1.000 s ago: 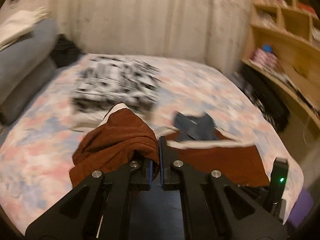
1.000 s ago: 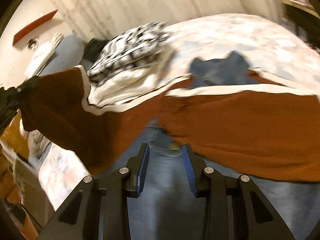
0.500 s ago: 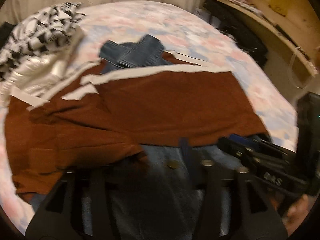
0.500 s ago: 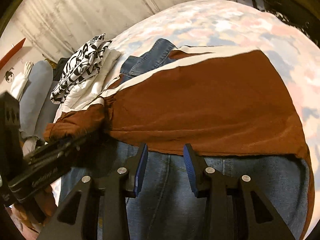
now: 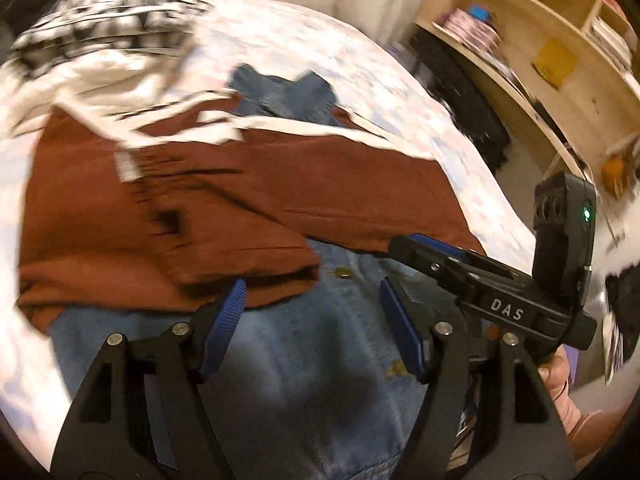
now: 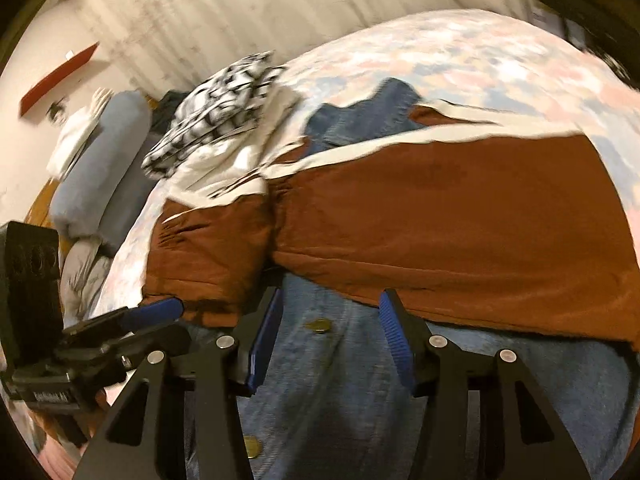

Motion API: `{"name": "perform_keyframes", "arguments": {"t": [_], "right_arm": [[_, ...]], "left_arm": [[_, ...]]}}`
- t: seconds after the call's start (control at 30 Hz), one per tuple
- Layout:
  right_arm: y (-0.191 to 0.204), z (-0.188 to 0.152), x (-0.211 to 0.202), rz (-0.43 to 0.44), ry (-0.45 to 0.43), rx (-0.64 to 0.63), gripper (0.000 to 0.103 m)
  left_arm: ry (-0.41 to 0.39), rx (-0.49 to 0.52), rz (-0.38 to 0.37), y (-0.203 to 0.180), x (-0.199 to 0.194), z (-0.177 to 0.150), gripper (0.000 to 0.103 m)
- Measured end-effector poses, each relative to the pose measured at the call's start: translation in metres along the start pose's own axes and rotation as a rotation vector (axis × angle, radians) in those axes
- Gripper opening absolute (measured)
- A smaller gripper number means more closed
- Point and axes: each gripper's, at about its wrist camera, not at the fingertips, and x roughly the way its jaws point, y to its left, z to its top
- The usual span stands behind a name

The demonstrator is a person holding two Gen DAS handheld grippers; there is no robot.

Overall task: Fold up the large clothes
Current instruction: 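Fold the held sleeve across the jacket over the first sleeve with the left tool, then grasp the folded sleeve edge with the right tool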

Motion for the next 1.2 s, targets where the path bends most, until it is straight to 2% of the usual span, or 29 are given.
{"name": "perform_keyframes", "arguments": {"t": [0.17,0.27,0.37,0.5,0.77,0.8,0.83,0.9,0.97,1.07,1.2], "right_arm": [[0.046,0.001,0.004,0.034,0.027,-0.149,0.052],[0.077,-0.003,0.015,0.047,0.066,-0.240,0.061],[0.108,-0.010,0.024,0.048,0.089,-0.354,0.065],[0.146,-0.021,0.041,-0.004,0.117,-0.512,0.066],[0.182,-0.029,0.068,-0.070,0.144,-0.658,0.066],[0.186,-0.030,0.074,-0.085,0.151,-0.678,0.057],[0.187,-0.027,0.081,-0.088,0.152,-0.688,0.028],[0.192,-0.025,0.087,-0.088,0.178,-0.710,0.021],[0.195,-0.016,0.079,-0.077,0.134,-0.718,0.016],[0.190,0.017,0.042,-0.047,-0.016,-0.649,0.015],[0.139,0.067,-0.029,-0.028,-0.233,-0.385,0.015]], "left_arm": [[-0.059,-0.047,0.123,0.028,-0.034,-0.013,0.067],[-0.073,-0.089,0.158,0.045,-0.045,-0.018,0.067],[-0.081,-0.137,0.161,0.057,-0.051,-0.020,0.067],[-0.095,-0.171,0.160,0.066,-0.055,-0.023,0.067],[-0.114,-0.214,0.156,0.079,-0.064,-0.031,0.067],[-0.116,-0.219,0.155,0.080,-0.065,-0.032,0.067],[-0.119,-0.223,0.154,0.081,-0.067,-0.033,0.067],[-0.124,-0.229,0.154,0.083,-0.070,-0.035,0.067],[-0.133,-0.235,0.154,0.086,-0.075,-0.037,0.067],[-0.148,-0.245,0.155,0.087,-0.081,-0.040,0.067],[-0.160,-0.251,0.148,0.088,-0.087,-0.043,0.067]]}}
